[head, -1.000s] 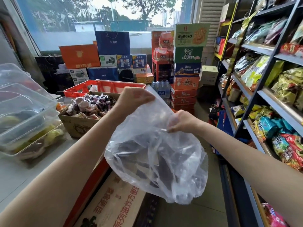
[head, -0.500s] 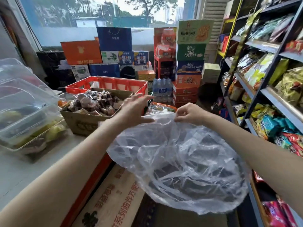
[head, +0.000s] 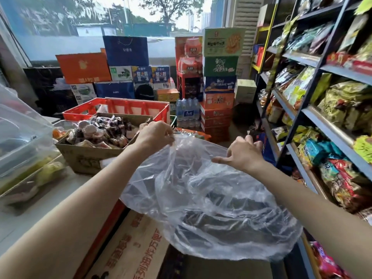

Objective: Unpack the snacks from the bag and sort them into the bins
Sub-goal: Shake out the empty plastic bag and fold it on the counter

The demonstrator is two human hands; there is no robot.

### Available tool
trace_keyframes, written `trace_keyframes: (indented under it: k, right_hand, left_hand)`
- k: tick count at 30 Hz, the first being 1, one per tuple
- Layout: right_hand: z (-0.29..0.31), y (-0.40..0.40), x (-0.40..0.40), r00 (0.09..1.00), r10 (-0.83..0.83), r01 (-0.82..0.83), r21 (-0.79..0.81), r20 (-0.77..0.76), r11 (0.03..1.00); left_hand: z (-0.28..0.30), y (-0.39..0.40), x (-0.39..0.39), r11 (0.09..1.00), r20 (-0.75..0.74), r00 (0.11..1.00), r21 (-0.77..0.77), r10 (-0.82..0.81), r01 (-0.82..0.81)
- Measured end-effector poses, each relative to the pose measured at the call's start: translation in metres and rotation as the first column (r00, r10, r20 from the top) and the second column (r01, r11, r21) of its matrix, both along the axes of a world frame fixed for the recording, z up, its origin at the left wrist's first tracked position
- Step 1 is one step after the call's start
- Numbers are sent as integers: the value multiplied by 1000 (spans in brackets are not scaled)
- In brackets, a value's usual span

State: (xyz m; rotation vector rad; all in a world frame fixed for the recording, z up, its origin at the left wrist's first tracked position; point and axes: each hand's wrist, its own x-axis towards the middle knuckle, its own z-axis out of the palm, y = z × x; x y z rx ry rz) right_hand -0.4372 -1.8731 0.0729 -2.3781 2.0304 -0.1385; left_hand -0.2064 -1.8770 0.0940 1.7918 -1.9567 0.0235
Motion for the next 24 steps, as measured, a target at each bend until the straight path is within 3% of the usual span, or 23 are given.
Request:
trace_keyframes:
  k: [2, 7, 10, 13, 14, 17, 18, 19, 20, 21, 22, 24]
  right_hand:
    - [-7, -3, 9, 998, 15, -18, 68, 54, 998]
    - [-32, -7, 31, 983, 181, -174, 178, -24, 968]
    - [-46, -5, 42, 966, 253, -248, -75, 57, 966]
    - [-37, -14, 43, 916, 333, -252, -327, 223, 911]
    - [-24, -20, 40, 900, 351, -221, -422, 258, 879]
    - [33, -42, 27, 810, 344, 90, -680, 475, 728]
    - [47, -48, 24, 804, 376, 47, -680, 461, 732]
    - [56, -52, 22, 810, 445, -139, -611, 383, 780]
    - [60, -50, 22, 809, 507, -357, -436, 298, 826]
    - [60, -48, 21, 809, 522, -472, -229, 270, 851]
    - [61, -46, 20, 813, 497, -470, -162, 304, 867]
    - [65, -47, 17, 756, 438, -292, -349, 486, 890]
  left_hand:
    - [4, 1, -2, 1000, -5, 1000, -14, -10, 10]
    - [17, 6, 5, 998, -25, 997, -20, -68, 67]
    - [25, 11, 14, 989, -19, 989, -44, -144, 143]
    - [27, 13, 28, 994, 7, 995, -53, -95, 95]
    - [26, 14, 35, 998, 27, 998, -38, -52, 53]
    - [20, 15, 55, 996, 50, 997, 55, 61, -64]
    - [17, 15, 59, 990, 63, 994, 104, 85, -92]
    - [14, 14, 62, 979, 120, 988, 168, 95, -115]
    - [10, 13, 63, 957, 208, 974, 253, 86, -139]
    - [5, 12, 64, 923, 289, 955, 348, 60, -163]
    - [-1, 12, 64, 882, 355, 934, 430, 33, -195]
    - [-12, 13, 66, 825, 409, 912, 514, 5, -235]
